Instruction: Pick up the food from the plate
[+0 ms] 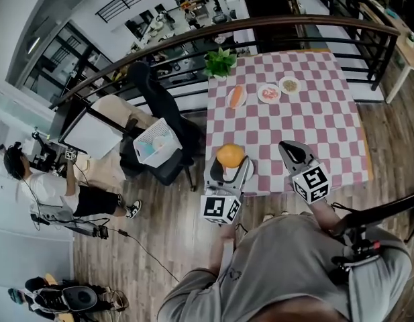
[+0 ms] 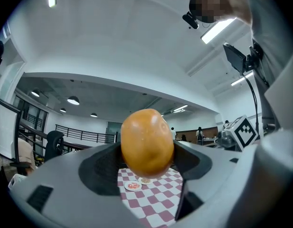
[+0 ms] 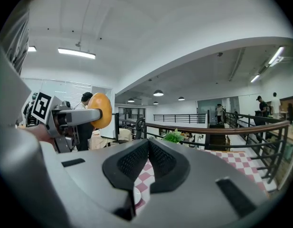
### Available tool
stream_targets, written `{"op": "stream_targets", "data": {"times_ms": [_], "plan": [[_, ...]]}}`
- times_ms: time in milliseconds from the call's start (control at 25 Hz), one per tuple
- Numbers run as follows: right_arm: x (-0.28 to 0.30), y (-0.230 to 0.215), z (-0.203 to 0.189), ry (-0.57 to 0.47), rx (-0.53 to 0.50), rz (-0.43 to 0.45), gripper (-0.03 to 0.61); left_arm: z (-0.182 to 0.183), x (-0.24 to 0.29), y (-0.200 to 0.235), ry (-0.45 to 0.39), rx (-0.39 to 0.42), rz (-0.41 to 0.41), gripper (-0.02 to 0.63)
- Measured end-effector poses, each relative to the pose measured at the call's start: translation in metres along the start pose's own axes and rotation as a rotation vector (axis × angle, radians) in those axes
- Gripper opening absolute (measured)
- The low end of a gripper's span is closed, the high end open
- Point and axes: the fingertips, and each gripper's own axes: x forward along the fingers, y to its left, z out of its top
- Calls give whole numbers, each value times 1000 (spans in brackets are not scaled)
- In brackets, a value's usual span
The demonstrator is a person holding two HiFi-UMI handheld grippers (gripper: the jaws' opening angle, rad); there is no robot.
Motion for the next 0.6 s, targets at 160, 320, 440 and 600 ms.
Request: {"op": "stream_targets", "data": {"times_ms": [160, 320, 440, 600], "plan": [[-9, -6, 4, -9, -10, -22, 15, -3, 5, -6, -2, -10, -18, 345], [-18, -14, 6, -14, -13, -59, 15, -8, 14, -14, 0, -25, -53, 345], [-25, -18, 3, 0, 9, -76, 15, -13, 18, -21, 26, -42, -75, 345], [-31, -10, 0, 18, 15, -69, 15, -16, 11, -30, 54, -53, -92, 345]]}}
